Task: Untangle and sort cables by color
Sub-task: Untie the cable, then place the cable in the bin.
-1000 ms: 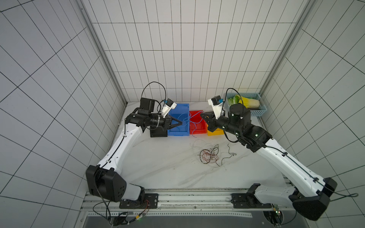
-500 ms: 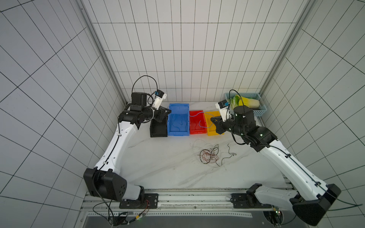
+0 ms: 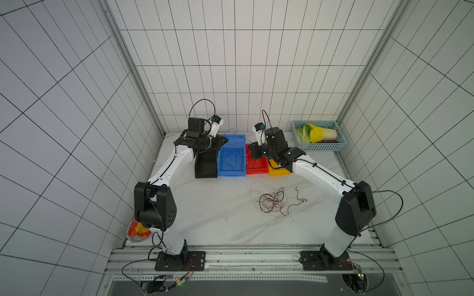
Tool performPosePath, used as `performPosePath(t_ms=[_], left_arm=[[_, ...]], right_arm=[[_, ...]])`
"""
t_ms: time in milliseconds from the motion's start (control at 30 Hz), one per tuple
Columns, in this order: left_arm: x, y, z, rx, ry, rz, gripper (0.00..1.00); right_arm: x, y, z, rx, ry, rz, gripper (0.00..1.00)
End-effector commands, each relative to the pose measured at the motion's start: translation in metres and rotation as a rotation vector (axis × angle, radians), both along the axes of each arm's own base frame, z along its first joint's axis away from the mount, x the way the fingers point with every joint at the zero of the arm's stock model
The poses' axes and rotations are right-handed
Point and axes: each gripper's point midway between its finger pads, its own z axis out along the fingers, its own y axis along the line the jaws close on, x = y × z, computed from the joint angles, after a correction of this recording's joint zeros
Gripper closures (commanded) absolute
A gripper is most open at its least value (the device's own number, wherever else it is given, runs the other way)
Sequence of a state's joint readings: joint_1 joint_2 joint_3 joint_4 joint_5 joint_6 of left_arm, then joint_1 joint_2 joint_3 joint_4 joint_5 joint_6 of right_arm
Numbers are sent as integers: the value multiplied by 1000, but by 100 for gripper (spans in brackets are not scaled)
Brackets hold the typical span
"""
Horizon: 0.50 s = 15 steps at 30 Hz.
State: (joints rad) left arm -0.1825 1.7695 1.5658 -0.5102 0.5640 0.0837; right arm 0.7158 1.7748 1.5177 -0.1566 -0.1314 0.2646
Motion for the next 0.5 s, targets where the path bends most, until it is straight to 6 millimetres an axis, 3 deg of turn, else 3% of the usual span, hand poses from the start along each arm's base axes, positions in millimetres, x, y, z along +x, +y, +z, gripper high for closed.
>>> performPosePath(t_ms=[0, 133, 167, 233, 400, 467], left_arm=[[29, -1, -6, 9, -33, 23, 100], [49, -6, -39, 49, 17, 21, 100], [50, -8, -46, 60, 30, 8, 95], [51, -12, -54, 88, 44, -25, 65], [52, 4, -40, 110, 26, -16, 42], [53, 15, -31, 116, 10, 2, 35]], right_arm=[[29, 14, 3, 83, -7, -107, 100], [42, 35, -29, 76, 58, -142, 100], [43, 39, -35, 76, 70, -151, 100], [45, 45, -47, 74, 98, -166, 100], [45, 46, -70, 42, 145, -199, 100], [45, 46, -76, 37, 156, -206, 95]])
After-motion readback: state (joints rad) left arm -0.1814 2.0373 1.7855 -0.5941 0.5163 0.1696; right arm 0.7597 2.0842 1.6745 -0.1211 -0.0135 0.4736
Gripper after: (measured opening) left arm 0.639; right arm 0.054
